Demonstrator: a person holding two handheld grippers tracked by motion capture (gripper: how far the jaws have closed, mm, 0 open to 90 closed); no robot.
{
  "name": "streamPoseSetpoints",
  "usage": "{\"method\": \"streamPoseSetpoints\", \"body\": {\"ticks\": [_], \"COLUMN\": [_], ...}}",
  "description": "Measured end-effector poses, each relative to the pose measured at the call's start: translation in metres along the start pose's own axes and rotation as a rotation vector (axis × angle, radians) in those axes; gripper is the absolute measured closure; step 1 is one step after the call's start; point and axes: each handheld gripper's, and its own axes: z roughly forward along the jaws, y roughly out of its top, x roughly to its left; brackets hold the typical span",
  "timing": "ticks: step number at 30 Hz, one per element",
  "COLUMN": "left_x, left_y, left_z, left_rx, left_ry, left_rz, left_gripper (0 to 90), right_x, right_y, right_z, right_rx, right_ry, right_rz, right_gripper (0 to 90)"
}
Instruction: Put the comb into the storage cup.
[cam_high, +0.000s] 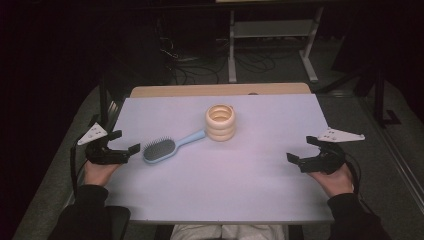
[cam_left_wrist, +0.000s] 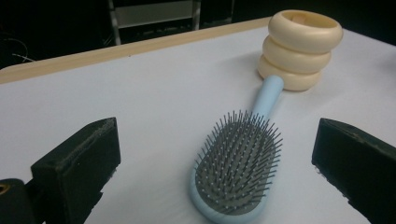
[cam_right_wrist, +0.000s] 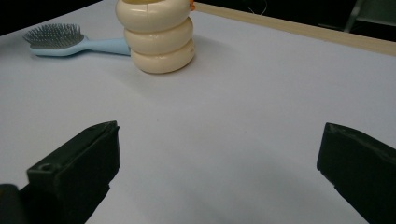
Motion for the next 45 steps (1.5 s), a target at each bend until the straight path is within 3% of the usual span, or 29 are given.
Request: {"method": "streamPoseSetpoints", "body": {"ticks": [5,7,10,18,31,35,45], "left_x": [0.000,-0.001,-0.004,0.000,-0.012,-0.017,-0.022], "left_y": [0.008,0.013,0.022,0.041,0.062,0.068,0.081], "left_z": [-0.001,-0.002,-0.002,0.003,0.013,0.021,0.030], "left_rx": [0.000,0.002,0.016,-0.008,0.024,0.040,0.064], "left_ry": [-0.009,-0.017,-0.009,-0.062,-0.092,-0.118,-0.137], "left_rz": [0.010,0.029,0.089,0.056,0.104,0.118,0.123], "left_gripper": [0.8,0.8,0.8,0.8,0.8,0.8,1.1], "right_x": [0.000,0.000,0.000,0.000,0.000,0.000,0.001], "right_y": [0.000,0.000,0.000,-0.001,-0.001,-0.001,-0.001], "right_z": [0.000,0.000,0.000,0.001,0.001,0.001,0.000], "right_rx": [0.000,0.000,0.000,0.010,0.008,0.008,0.003], "right_ry": [-0.002,-0.001,0.002,0.002,0.006,0.006,0.009], "right_rz": [0.002,0.002,0.000,-0.007,-0.003,-0.004,-0.004], "right_gripper": [0.0,0.0,0.0,0.0,0.0,0.0,0.0]}}
